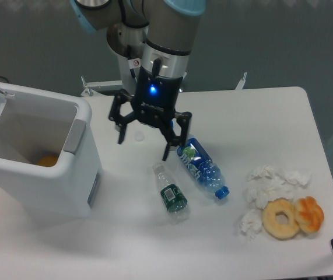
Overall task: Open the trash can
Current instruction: 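Withdraw the gripper away from the open bin toward the bottles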
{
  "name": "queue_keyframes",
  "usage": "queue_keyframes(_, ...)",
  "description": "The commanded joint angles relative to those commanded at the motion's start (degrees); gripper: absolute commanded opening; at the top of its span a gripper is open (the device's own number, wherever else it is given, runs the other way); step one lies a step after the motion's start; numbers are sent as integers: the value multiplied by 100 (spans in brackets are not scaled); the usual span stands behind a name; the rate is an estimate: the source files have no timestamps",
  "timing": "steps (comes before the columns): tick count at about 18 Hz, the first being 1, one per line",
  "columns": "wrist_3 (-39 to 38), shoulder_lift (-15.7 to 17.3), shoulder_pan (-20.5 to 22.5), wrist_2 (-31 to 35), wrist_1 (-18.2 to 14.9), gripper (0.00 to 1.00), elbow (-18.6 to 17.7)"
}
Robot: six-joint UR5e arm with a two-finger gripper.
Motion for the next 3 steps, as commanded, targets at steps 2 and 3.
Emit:
queue_keyframes(2,404,-9,-9,308,0,100,-18)
queue_keyframes(3,563,-9,-9,405,0,100,-18)
